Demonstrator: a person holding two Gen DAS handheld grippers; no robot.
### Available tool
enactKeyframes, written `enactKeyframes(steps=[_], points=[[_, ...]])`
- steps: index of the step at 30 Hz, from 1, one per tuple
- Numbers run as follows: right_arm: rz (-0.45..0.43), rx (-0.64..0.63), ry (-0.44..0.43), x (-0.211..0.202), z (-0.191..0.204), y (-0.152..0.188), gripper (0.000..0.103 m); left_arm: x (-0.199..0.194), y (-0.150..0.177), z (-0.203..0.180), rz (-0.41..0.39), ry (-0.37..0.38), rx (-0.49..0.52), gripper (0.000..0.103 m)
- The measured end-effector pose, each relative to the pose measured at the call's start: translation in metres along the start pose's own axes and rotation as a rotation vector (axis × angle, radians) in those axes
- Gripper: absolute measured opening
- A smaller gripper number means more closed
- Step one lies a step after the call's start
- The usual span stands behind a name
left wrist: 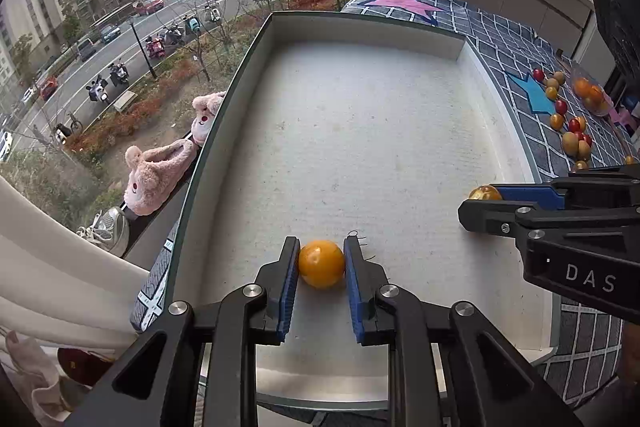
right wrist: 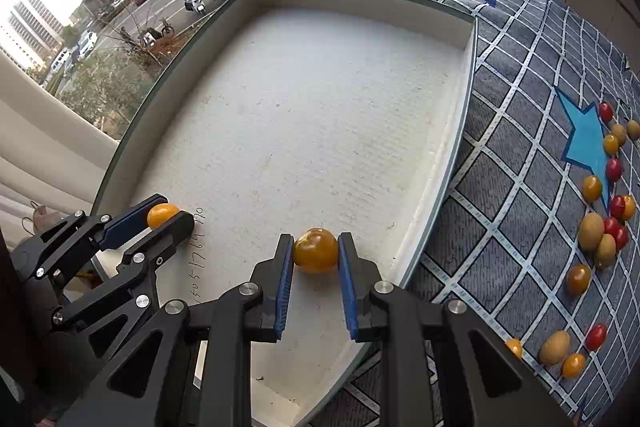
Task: Organize fruits
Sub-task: 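Carry both held tomatoes over the white tray, then open both tools to drop the tomatoes into the white tray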
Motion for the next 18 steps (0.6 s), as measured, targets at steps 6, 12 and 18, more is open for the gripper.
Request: enactKeyframes(steps=[6, 12, 18], points=[[0.007, 0.014, -0.005, -0.010, -0.005, 0.016, 0.024, -0.002, 0.001, -0.005, -0.011, -0.003, 0.028, 0.024], [-0.029, 0.031, -0.032, -0.013, -0.001, 0.009, 0.043, -0.001, 0.000, -0.001, 0.004, -0.004, 0.007, 0.049], [-0.117, 0.015, -0.041, -0.044, 0.006, 0.004, 0.076, -0.012, -0.005, 0.003, -0.050, -0.015, -0.008, 0.082]])
Point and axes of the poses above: each gripper's, at about its wrist camera, not at the fingertips, and x roughly the way its jaws point, z to its left, y to its underside, the point moved 6 cm from there along x, roughly the way its jaws point, and after that the axes turned 11 degrees about -y, right-handed, at the moved point
